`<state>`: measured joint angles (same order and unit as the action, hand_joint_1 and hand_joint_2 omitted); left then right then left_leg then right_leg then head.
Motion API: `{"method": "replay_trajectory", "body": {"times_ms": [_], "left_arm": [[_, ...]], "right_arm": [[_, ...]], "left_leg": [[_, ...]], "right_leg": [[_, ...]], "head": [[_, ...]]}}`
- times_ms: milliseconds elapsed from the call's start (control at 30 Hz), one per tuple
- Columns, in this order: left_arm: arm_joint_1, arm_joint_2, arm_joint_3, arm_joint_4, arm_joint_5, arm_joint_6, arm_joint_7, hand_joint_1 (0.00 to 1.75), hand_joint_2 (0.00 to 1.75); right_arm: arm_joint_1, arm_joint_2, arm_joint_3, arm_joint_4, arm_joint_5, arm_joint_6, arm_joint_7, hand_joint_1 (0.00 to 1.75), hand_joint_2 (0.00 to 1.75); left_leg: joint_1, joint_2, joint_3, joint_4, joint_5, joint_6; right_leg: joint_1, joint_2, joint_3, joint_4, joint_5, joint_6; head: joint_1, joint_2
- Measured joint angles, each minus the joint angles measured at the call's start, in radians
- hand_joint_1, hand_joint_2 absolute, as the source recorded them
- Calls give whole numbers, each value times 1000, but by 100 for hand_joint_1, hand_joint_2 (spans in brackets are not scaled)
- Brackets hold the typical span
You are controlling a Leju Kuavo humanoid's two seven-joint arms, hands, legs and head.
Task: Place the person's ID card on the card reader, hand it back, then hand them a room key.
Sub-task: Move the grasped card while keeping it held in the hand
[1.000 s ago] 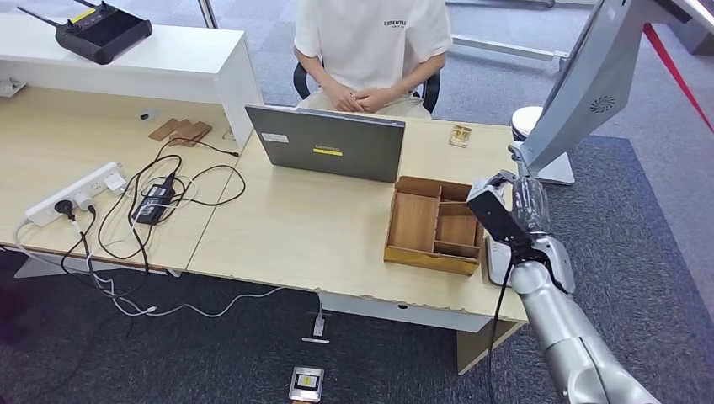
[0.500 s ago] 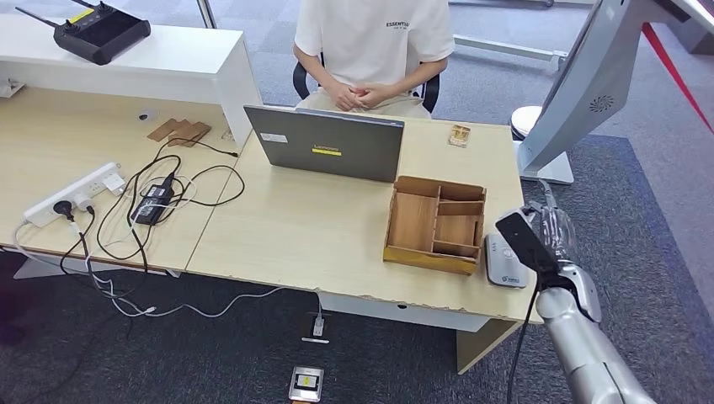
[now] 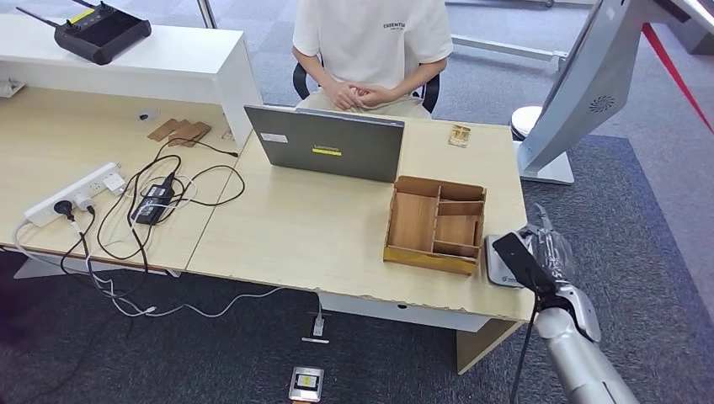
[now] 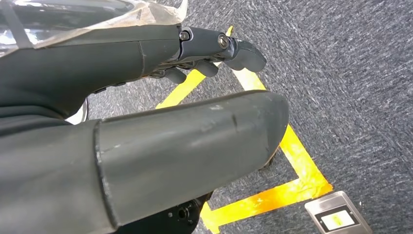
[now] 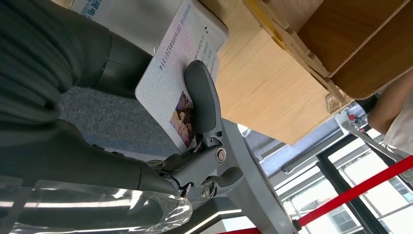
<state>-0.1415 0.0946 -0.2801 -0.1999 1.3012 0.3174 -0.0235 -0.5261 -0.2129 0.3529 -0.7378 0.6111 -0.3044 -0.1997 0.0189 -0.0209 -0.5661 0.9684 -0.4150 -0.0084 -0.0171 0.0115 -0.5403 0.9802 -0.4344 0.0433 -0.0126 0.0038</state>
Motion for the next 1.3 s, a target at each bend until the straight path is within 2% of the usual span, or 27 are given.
{"method": "replay_trajectory", "body": {"times_ms": [633,1300], "left_arm": [[0,0,13,0,-9,-4,11,0,0],[-1,0,13,0,-17,-7,2,0,0]], "right_arm": [[36,-5,2,3,27,30,41,175,175],[39,-5,6,44,35,35,36,175,175]], "left_leg": [[0,0,0,0,0,0],[0,0,0,0,0,0]], "right_leg": [[0,0,0,0,0,0],[0,0,0,0,0,0]], "head": [[0,0],[0,0]]}}
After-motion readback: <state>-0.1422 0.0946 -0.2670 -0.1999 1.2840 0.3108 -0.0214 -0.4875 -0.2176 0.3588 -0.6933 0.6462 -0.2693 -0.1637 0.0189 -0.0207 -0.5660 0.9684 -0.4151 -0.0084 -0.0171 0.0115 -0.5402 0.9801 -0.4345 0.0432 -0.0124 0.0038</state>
